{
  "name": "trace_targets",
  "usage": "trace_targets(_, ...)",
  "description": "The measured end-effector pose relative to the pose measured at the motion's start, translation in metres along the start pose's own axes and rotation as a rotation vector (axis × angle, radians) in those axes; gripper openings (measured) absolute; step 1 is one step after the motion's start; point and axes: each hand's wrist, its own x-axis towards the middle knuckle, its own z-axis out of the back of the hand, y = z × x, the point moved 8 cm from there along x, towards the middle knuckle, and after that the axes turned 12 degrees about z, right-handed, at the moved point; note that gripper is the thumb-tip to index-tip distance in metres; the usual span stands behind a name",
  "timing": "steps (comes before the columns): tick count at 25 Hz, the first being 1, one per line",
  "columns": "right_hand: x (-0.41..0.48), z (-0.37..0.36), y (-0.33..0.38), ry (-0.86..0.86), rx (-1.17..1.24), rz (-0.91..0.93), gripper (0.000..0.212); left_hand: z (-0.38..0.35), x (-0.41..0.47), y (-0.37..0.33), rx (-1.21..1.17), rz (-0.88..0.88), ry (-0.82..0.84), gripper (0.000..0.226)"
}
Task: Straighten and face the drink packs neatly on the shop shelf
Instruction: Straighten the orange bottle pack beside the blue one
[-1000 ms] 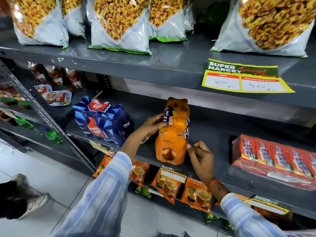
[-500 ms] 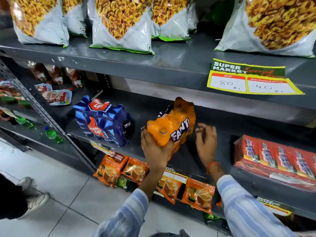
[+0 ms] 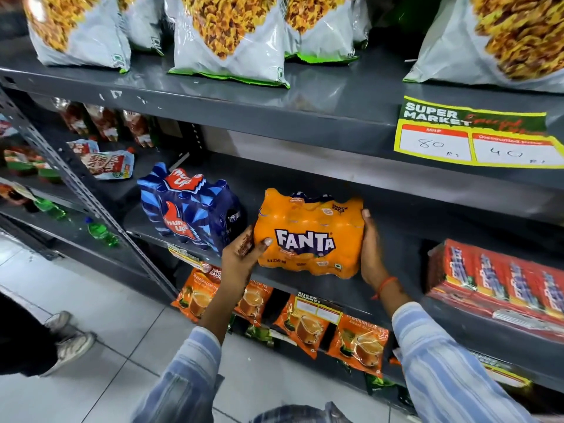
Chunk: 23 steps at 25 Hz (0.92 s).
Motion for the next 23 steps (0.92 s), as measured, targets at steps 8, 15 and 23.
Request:
trace_targets(8, -0.027, -0.009, -0.022, -0.112, 0.09, 0.001, 0.09, 0.011, 0.0, 0.005, -0.013, 0.033, 0.025, 0.042)
trace_targets(15, -0.036, -0.027, -0.018, -0.141, 0.089, 0.032, 0.088, 0.029, -0.005, 0.01, 0.076, 0.034, -0.009, 0.042)
trace_targets(23, -0.036, -0.041, -0.02, -0.205, 0.09, 0.066, 0.076, 0.049, -0.018, 0.0, 0.265, -0.004, -0.365, 0.04)
